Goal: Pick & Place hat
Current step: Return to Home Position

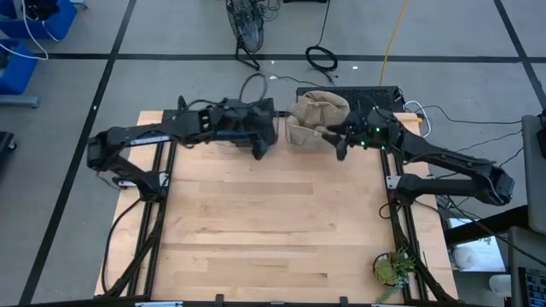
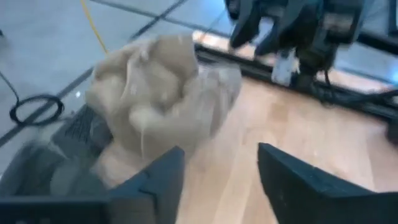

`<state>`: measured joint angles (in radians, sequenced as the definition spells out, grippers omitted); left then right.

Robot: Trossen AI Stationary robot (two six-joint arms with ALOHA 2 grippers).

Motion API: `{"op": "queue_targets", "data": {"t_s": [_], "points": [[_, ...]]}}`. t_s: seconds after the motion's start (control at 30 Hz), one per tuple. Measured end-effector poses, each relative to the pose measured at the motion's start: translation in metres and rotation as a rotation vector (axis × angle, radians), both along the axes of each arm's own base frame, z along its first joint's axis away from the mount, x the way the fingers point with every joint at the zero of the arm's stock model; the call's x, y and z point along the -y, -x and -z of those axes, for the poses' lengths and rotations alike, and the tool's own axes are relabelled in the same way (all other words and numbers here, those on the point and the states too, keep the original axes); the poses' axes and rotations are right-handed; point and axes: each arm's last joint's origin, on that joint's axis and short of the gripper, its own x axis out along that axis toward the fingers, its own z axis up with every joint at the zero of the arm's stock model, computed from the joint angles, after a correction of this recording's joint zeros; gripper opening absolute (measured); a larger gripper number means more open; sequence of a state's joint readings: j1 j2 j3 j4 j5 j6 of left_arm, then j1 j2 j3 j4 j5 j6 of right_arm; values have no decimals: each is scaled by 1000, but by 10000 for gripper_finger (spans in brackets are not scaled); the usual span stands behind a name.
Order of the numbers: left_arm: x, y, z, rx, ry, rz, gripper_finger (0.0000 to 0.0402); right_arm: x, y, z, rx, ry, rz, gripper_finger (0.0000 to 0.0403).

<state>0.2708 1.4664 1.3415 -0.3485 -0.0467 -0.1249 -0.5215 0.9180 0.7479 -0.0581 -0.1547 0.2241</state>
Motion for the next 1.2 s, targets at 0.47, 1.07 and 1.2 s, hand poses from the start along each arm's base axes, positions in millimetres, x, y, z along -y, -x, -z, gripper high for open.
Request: {"op": "queue_targets", "data": {"t_s": [0.47, 1.07, 1.2], "points": [[52, 117, 65, 125, -12, 177, 5, -48, -27, 8, -120, 227, -183, 12], [95, 180, 154, 283, -35, 358, 2, -54, -50, 29, -188, 176, -152, 1], [98, 189, 162, 288, -35, 385, 1, -54, -51, 30, -168, 105, -124, 1]]}}
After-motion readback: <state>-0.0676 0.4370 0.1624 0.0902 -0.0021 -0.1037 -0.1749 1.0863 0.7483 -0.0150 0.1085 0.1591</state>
